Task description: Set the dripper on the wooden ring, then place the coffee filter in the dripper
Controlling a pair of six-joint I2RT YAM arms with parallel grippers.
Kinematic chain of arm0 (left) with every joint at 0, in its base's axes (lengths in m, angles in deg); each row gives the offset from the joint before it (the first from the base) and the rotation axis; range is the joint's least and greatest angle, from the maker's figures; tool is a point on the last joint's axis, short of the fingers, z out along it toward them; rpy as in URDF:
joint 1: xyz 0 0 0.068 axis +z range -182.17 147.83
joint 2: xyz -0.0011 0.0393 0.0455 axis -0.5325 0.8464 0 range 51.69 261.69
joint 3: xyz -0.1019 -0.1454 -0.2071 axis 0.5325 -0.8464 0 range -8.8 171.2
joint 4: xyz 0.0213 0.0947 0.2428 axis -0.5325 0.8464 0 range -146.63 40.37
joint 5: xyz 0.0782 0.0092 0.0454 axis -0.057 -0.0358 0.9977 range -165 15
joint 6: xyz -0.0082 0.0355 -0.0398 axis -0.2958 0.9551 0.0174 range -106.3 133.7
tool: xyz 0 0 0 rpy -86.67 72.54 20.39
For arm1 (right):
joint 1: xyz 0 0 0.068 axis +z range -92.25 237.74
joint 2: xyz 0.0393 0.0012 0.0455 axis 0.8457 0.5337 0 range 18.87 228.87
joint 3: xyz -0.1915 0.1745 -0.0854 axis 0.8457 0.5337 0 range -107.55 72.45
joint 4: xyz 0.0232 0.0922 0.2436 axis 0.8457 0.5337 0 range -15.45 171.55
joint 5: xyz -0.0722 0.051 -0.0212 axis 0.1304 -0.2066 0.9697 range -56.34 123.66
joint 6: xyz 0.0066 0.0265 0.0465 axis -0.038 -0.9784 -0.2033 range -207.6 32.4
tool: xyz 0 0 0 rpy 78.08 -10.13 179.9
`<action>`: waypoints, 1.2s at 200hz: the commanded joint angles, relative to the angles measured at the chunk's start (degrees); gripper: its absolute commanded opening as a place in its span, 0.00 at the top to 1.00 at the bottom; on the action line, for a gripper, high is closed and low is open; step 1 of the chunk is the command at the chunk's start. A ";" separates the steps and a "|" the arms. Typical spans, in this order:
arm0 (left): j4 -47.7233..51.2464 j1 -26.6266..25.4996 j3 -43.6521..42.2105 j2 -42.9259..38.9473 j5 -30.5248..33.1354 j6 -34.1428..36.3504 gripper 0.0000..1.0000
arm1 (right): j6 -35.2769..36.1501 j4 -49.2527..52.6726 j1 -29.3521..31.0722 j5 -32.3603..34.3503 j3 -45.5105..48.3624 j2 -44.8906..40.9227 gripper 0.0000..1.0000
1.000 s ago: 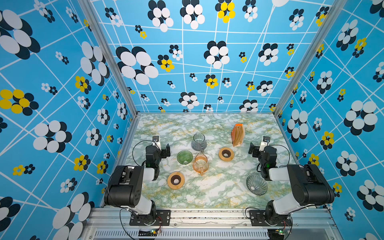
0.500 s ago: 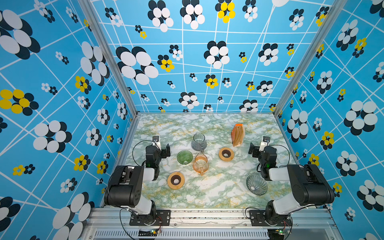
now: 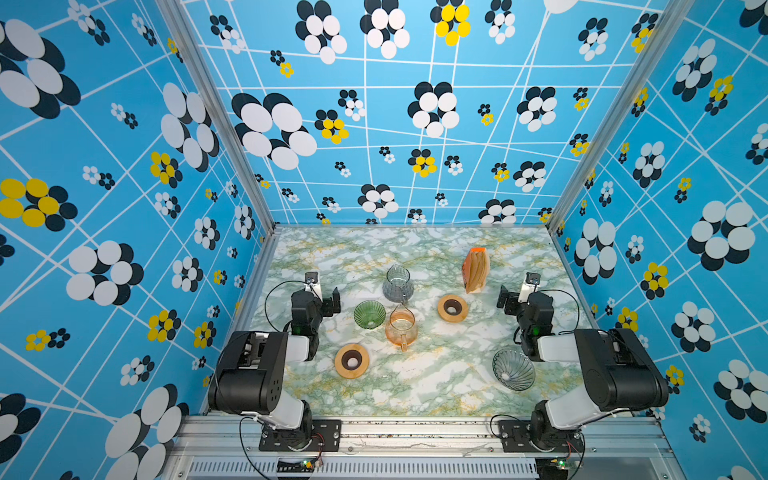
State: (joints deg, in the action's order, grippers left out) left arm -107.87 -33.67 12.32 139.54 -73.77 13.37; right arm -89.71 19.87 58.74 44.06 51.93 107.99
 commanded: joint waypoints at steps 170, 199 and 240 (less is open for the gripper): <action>6.51 -1.40 1.12 -7.56 5.47 -0.10 0.01 | -0.04 5.67 0.28 1.26 0.04 -7.80 0.01; 13.83 -2.57 2.80 -12.85 9.23 -0.71 0.01 | -0.66 13.17 0.74 1.84 -1.63 -12.34 0.01; 34.99 -5.37 11.46 -21.75 12.46 -7.62 0.01 | -5.28 35.92 3.60 6.01 -9.12 -20.96 0.01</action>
State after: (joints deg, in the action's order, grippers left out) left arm -87.72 -37.30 17.37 122.19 -64.43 10.90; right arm -91.15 39.76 60.55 46.90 48.06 91.62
